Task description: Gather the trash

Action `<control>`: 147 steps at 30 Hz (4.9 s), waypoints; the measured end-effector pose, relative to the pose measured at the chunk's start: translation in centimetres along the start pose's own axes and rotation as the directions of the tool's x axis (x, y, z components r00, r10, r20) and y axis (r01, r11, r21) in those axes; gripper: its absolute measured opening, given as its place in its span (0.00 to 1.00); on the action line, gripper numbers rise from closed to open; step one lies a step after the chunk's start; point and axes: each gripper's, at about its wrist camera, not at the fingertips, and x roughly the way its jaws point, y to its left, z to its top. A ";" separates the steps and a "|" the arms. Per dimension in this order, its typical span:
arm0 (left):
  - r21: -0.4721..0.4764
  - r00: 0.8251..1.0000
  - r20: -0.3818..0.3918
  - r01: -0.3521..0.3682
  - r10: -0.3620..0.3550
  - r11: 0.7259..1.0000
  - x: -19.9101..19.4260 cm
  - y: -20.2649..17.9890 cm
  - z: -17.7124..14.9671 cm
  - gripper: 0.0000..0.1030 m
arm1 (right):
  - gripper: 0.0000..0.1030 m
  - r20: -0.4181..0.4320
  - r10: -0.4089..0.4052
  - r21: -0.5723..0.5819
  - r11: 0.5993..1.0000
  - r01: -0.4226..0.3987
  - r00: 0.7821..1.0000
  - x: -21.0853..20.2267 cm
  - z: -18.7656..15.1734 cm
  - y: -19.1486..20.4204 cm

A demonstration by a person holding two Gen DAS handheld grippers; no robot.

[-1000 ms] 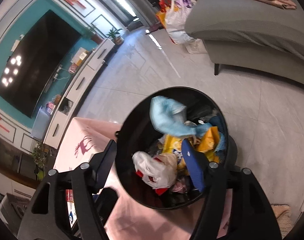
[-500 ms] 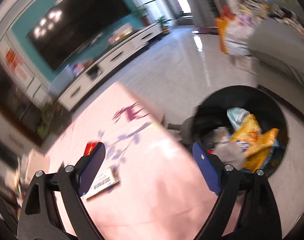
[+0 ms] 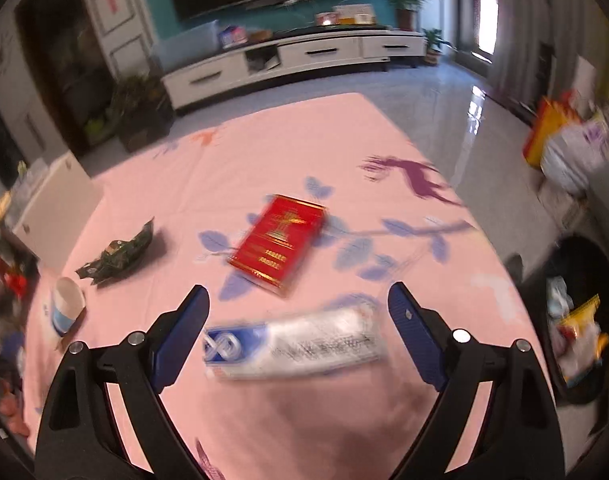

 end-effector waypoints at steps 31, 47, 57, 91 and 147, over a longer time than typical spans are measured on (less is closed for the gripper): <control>0.244 0.996 -0.090 0.005 0.017 0.970 13.1 -10.9 -0.2 0.97 | 0.17 -0.037 -0.051 -0.153 0.987 0.044 0.998 7.5 2.2 3.0; 0.322 0.983 -0.174 0.001 0.058 0.947 14.9 -14.6 -1.1 0.97 | 0.66 -0.067 0.046 -0.049 0.998 -0.050 0.997 7.3 4.0 -0.5; 0.366 0.954 -0.273 -0.017 0.125 0.930 17.3 -15.1 -2.2 0.97 | 0.70 -0.124 0.041 -0.108 0.993 -0.054 0.992 9.8 3.1 0.3; 0.346 0.991 -0.050 0.134 -0.124 0.929 -3.7 -11.8 -10.7 0.41 | 0.54 0.093 0.090 0.042 0.995 -0.094 0.992 -4.9 -2.5 -6.0; 0.579 0.840 -0.459 0.529 -0.287 0.620 4.2 -40.9 -33.2 0.42 | 0.54 0.047 -0.123 0.616 0.785 0.068 0.991 -10.5 -9.6 -32.8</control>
